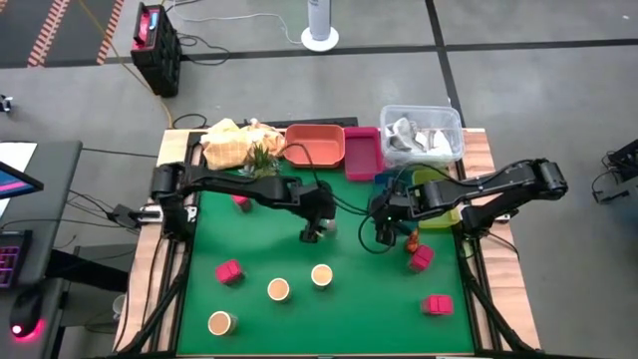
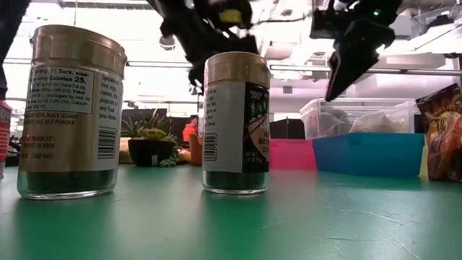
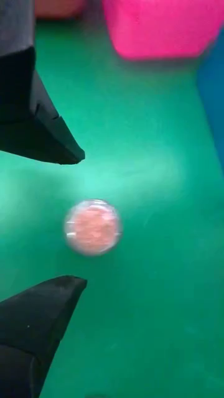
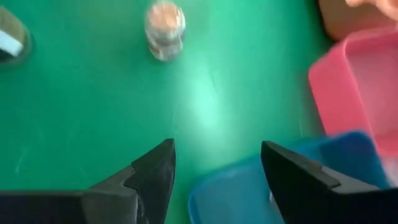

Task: Sort spices by type
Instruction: Put the brown seasoning bottle into the blue bin

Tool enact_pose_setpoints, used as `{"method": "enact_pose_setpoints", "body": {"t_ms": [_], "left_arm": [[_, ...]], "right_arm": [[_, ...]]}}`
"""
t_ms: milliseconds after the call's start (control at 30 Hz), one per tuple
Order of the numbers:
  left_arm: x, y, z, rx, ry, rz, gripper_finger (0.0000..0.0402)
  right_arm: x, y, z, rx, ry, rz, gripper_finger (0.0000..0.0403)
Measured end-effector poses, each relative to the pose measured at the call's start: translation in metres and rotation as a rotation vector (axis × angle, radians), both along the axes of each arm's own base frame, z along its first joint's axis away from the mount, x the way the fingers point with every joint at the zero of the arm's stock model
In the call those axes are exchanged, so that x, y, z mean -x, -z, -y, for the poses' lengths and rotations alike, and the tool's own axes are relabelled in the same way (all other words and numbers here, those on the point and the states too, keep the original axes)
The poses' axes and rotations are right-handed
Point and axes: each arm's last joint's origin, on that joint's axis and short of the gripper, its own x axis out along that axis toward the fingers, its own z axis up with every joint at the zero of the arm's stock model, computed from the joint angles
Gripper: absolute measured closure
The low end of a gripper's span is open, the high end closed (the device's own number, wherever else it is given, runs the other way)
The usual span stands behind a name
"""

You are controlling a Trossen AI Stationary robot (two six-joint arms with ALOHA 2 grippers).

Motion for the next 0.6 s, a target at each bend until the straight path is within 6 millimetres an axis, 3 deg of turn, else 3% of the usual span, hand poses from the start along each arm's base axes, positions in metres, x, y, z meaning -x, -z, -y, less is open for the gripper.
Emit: {"method": "enact_pose_setpoints", "body": {"t_ms": [100,300,600], "left_arm": [[0.021,-0.009,-0.004,0.003,-0.035,0.061,0.0115],[0.071,-0.006,-0.009,0.041,-0.142,0.154,0.0126],[0.125,-0.021,0.001,0.005,-0.274,0.259,0.0128]], "right_arm": [[-0.004,-0.002,-0.001,0.015,-0.036,0.04,0.0136],[-0.02,-0.004,-0.003,0.051,-0.106,0.14,0.0136],[-0.076,0.031,-0.008,0.062,-0.277,0.129,0.0136]]}}
